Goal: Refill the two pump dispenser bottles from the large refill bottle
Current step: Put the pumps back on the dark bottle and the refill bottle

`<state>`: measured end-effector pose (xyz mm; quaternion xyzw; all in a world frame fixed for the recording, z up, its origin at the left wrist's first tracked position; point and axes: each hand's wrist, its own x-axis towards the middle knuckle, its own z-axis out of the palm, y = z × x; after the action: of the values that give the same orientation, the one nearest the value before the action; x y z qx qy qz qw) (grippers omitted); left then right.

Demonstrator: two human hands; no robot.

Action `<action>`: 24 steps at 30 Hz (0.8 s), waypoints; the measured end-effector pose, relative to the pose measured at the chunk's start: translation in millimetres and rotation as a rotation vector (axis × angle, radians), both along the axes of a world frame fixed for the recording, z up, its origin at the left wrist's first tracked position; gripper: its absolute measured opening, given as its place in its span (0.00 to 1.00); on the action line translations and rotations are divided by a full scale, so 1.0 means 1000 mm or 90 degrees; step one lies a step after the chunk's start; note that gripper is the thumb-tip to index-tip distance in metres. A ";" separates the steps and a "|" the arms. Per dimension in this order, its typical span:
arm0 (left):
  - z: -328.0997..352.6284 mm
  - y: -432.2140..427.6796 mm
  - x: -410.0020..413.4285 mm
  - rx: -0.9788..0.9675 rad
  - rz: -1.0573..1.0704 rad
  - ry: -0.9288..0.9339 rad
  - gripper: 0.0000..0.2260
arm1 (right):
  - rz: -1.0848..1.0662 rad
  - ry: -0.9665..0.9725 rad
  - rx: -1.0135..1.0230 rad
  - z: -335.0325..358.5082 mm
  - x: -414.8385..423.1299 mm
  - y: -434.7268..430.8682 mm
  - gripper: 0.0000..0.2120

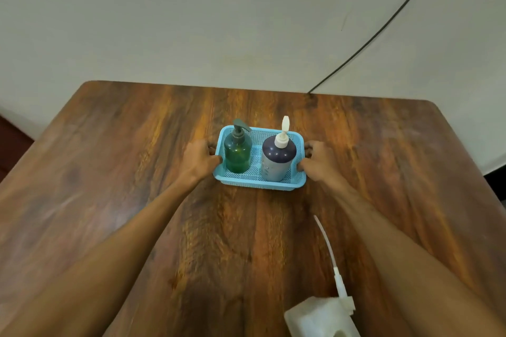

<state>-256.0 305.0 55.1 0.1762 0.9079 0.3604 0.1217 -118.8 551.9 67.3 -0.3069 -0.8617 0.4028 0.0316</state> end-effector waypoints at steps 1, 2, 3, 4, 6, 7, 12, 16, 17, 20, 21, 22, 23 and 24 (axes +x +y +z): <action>0.000 0.004 -0.008 -0.002 0.002 0.001 0.09 | -0.001 0.003 -0.001 0.000 -0.008 0.003 0.18; 0.000 0.008 -0.015 -0.002 0.004 0.000 0.08 | -0.001 0.006 -0.001 0.000 -0.015 0.007 0.18; 0.000 0.011 -0.020 0.000 0.008 -0.003 0.08 | -0.002 0.008 -0.001 -0.001 -0.022 0.010 0.18; 0.000 0.015 -0.025 0.003 0.012 -0.005 0.08 | -0.004 0.009 0.000 -0.002 -0.029 0.013 0.18; -0.002 0.019 -0.032 0.005 0.021 -0.008 0.06 | -0.009 0.007 0.007 -0.003 -0.038 0.017 0.20; -0.003 0.021 -0.035 0.004 0.024 -0.007 0.06 | -0.013 0.007 0.010 -0.005 -0.041 0.018 0.20; -0.004 0.022 -0.037 0.015 0.032 -0.017 0.11 | -0.030 0.023 0.014 -0.010 -0.042 0.018 0.20; 0.000 0.015 -0.025 0.047 0.049 0.001 0.15 | -0.042 0.062 -0.019 -0.010 -0.031 0.016 0.17; 0.002 0.011 -0.020 0.049 0.052 0.022 0.15 | -0.044 0.073 -0.018 -0.009 -0.026 0.014 0.16; 0.007 -0.006 -0.002 0.062 0.057 0.107 0.17 | -0.048 0.103 0.019 -0.007 -0.004 0.004 0.19; 0.008 -0.012 0.008 0.079 0.055 0.132 0.18 | -0.050 0.116 0.037 -0.007 0.005 0.000 0.20; 0.008 -0.018 0.017 0.100 0.051 0.150 0.18 | -0.049 0.131 0.053 -0.006 0.014 -0.004 0.21; 0.009 -0.024 0.028 0.122 0.047 0.163 0.18 | -0.044 0.150 0.061 -0.006 0.023 -0.008 0.21; 0.010 -0.029 0.039 0.143 0.045 0.172 0.18 | -0.040 0.172 0.056 -0.005 0.032 -0.013 0.21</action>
<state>-217.1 276.3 65.4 0.2036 0.8757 0.4364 -0.0348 -86.5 539.4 61.9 -0.2750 -0.8564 0.4011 0.1735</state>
